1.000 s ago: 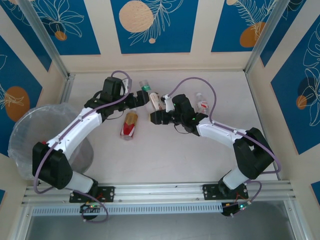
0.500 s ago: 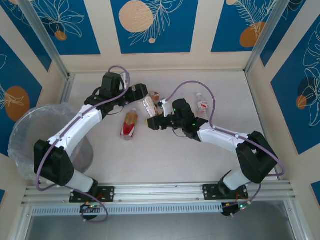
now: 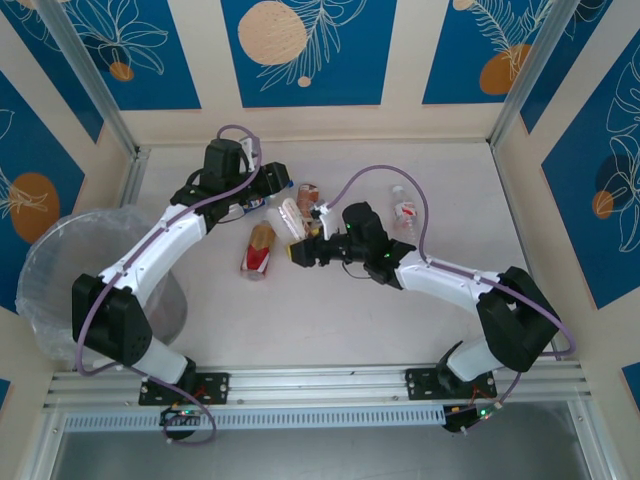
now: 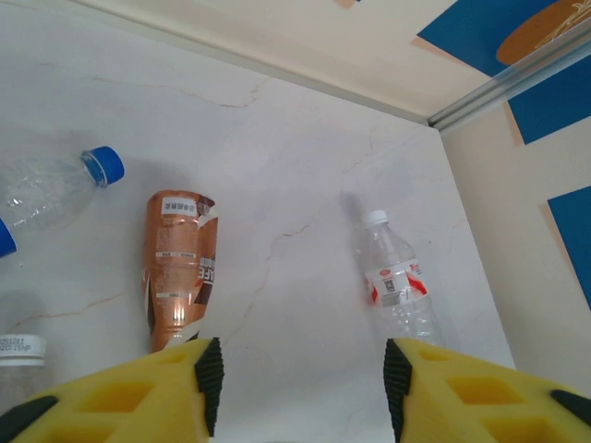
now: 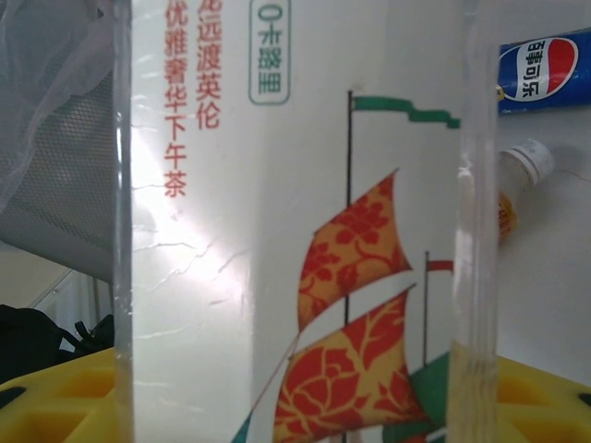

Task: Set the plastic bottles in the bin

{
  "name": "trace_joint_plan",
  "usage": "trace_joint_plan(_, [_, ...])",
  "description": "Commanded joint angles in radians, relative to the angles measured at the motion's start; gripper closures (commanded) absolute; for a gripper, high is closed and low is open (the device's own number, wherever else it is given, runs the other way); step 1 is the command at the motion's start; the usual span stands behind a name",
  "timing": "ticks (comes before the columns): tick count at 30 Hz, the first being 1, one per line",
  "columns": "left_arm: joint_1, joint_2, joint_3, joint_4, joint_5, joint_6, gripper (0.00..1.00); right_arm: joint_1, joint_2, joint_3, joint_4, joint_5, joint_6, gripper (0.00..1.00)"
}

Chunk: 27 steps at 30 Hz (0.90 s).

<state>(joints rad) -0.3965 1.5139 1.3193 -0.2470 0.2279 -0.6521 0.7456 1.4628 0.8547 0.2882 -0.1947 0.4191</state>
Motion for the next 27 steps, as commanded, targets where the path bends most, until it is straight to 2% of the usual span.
trace_joint_plan(1, [0.008,0.002,0.009,-0.014,-0.030,0.028,0.55,0.014,0.012,-0.009,0.049,-0.004,0.015,0.55])
trace_joint_plan(6, [0.008,0.001,-0.002,-0.010,0.002,0.031,0.65,0.015,0.024,-0.002,0.047,0.000,0.023,0.54])
trace_joint_plan(9, [0.008,-0.005,-0.003,-0.018,-0.007,0.041,0.67,0.015,0.024,0.006,0.033,0.004,0.011,0.51])
trace_joint_plan(20, [0.008,-0.012,0.016,-0.054,-0.047,0.072,0.80,0.008,0.006,0.039,-0.075,0.008,-0.070,0.18])
trace_joint_plan(23, [0.008,-0.009,0.020,-0.059,-0.053,0.071,0.87,0.006,0.004,0.053,-0.115,0.008,-0.087,0.10])
trace_joint_plan(25, [0.008,-0.005,0.026,-0.068,-0.058,0.071,0.94,0.002,-0.004,0.060,-0.138,0.008,-0.099,0.00])
trace_joint_plan(26, [0.008,-0.002,0.029,-0.073,-0.062,0.070,1.00,0.001,-0.009,0.065,-0.153,0.013,-0.105,0.00])
trace_joint_plan(27, [0.008,-0.001,0.031,-0.076,-0.069,0.069,1.00,0.000,-0.014,0.069,-0.169,0.017,-0.112,0.01])
